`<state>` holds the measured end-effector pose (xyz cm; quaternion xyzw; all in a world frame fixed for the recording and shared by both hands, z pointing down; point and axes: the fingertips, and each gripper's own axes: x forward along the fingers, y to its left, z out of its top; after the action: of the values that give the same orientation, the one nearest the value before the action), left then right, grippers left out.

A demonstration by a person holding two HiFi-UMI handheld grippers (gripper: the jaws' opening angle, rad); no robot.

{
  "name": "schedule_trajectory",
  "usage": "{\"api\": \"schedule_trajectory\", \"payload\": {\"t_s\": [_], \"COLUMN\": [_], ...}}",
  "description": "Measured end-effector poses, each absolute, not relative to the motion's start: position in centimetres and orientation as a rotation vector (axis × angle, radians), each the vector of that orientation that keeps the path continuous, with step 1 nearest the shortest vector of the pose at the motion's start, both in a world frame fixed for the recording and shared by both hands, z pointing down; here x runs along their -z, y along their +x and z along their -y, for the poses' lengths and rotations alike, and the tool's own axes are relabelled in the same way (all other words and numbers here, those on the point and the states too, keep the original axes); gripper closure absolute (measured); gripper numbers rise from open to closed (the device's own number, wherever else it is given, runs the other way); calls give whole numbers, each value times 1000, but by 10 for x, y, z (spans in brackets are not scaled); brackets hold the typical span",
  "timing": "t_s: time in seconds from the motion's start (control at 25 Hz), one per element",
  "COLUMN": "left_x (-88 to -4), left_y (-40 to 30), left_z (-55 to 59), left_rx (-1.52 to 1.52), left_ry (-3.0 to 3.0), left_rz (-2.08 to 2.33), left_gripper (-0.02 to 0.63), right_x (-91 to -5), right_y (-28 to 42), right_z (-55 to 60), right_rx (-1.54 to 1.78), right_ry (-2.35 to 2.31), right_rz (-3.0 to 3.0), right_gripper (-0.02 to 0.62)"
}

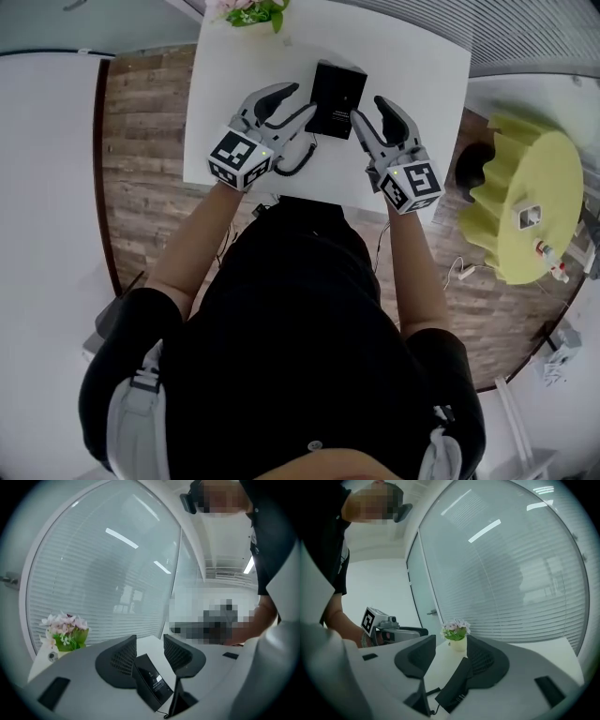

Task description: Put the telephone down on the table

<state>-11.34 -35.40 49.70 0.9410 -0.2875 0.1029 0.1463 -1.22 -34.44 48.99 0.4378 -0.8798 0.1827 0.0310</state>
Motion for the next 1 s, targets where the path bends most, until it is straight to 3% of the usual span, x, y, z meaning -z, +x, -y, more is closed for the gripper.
{"api": "schedule_trajectory", "payload": {"t_s": [0.2, 0.36, 0.44, 1.0], "left_x": [-443, -416, -408, -392], "left_y": [-108, -102, -99, -91], "left_z": [323, 302, 292, 260], "left_rx": [-219, -196, -193, -171], "left_ry": [2844, 2918, 2936, 2967], "left_rz": [836, 832, 823, 793], "left_gripper": [488, 571, 595, 597], "right_x": [-441, -410, -398, -381], "right_y": [-27, -39, -43, -57], "right_z": [309, 283, 273, 249], "right_rx": [-374, -268, -231, -166], "right_ry": [1343, 1329, 1324, 1307], "right_rz": [2767, 2808, 2826, 2845], "right_gripper": [502, 560, 568, 572]}}
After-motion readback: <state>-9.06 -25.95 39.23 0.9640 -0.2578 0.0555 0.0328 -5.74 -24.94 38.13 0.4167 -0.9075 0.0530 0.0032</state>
